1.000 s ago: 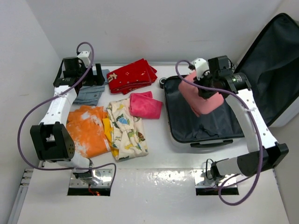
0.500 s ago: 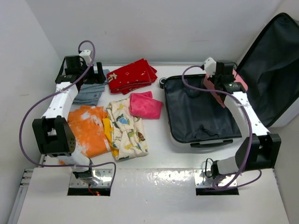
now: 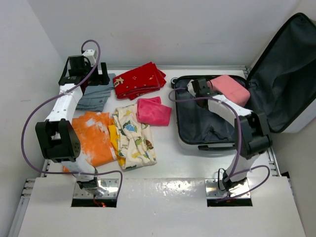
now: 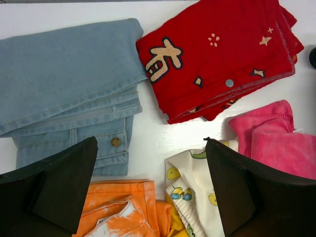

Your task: Pack the luggage

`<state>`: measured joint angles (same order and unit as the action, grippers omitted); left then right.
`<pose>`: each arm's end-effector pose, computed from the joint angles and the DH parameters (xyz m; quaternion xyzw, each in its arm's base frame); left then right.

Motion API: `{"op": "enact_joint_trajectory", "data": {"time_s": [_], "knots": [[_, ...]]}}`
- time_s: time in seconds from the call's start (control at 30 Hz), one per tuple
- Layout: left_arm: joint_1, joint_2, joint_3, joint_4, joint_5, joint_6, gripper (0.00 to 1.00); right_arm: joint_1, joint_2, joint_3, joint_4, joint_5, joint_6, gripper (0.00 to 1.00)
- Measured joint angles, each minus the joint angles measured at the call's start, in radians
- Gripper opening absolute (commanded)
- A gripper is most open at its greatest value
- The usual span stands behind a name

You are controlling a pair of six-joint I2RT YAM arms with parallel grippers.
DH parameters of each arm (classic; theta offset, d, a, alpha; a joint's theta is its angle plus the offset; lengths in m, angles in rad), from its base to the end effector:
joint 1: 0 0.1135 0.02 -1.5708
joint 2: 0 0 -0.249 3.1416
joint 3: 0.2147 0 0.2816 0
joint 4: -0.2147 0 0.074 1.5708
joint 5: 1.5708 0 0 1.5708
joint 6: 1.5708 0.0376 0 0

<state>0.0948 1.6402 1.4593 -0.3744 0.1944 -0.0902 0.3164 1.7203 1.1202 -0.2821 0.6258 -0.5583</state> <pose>0.4118 0.0319 0.3130 -0.0333 0.8704 -0.0837 0.4841 0.3722 0.0987 0.1732 -0.2852 0.8553 -0.3264 0.2838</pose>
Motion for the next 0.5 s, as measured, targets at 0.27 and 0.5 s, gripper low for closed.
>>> {"op": "enact_joint_trajectory", "data": {"time_s": [0.27, 0.5], "knots": [[0.001, 0.0, 0.0, 0.002, 0.007, -0.005, 0.95, 0.016, 0.146, 0.207, -0.387, -0.237, 0.307, 0.63], [-0.026, -0.034, -0.036, 0.047, 0.113, -0.008, 0.86, -0.005, 0.141, 0.415, -0.56, -0.399, 0.415, 0.68]]}}
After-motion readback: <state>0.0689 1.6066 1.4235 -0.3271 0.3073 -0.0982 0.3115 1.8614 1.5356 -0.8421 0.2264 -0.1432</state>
